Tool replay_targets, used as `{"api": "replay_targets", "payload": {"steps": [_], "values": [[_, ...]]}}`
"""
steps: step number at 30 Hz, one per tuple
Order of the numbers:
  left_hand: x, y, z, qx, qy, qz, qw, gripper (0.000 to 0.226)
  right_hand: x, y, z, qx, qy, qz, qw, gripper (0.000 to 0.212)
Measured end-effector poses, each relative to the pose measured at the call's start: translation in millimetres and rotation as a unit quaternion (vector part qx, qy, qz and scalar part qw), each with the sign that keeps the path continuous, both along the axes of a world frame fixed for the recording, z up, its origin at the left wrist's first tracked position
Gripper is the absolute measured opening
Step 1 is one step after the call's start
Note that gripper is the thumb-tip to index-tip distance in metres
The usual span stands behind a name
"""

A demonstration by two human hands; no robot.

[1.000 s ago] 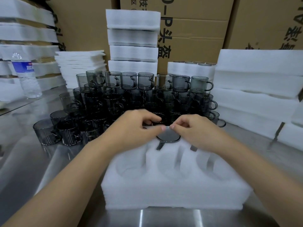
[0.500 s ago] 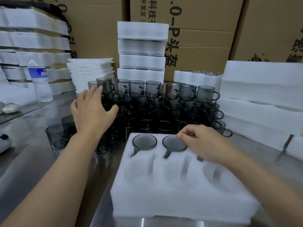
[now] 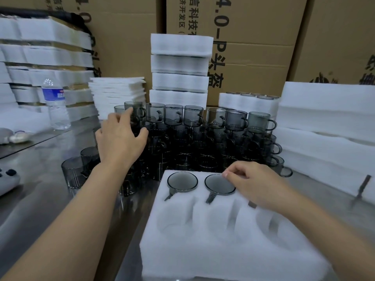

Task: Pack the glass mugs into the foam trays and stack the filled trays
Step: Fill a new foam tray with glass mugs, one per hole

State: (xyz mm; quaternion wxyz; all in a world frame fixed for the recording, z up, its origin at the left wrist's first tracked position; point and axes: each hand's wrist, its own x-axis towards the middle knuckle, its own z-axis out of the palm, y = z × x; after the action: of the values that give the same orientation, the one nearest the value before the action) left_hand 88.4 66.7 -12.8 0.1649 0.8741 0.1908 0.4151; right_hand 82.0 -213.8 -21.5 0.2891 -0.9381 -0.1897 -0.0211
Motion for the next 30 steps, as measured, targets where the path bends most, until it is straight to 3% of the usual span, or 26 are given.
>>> {"api": "replay_targets", "payload": {"steps": [3, 8, 14, 25, 27, 30], "values": [[6, 9, 15, 0.007, -0.007, 0.001, 1.000, 0.061, 0, 0, 0, -0.004, -0.002, 0.002, 1.000, 0.020], [15, 16, 29, 0.055, 0.120, 0.052, 0.990, 0.057, 1, 0, 0, -0.010, -0.005, 0.001, 1.000, 0.020], [15, 10, 32, 0.054, 0.092, 0.048, 0.993, 0.034, 1, 0, 0, -0.002, -0.008, 0.004, 1.000, 0.020], [-3, -28, 43, 0.079, -0.054, -0.052, 0.994, 0.039, 4, -1, -3, 0.007, -0.019, 0.009, 1.000, 0.019], [-11, -55, 43, 0.079, -0.076, -0.099, 0.989, 0.037, 6, 0, -3, 0.039, -0.049, 0.005, 0.998, 0.017], [-23, -96, 32, 0.043, -0.084, -0.210, 0.973, 0.033, 10, 0, 1, 0.169, -0.096, -0.029, 0.981, 0.020]]}}
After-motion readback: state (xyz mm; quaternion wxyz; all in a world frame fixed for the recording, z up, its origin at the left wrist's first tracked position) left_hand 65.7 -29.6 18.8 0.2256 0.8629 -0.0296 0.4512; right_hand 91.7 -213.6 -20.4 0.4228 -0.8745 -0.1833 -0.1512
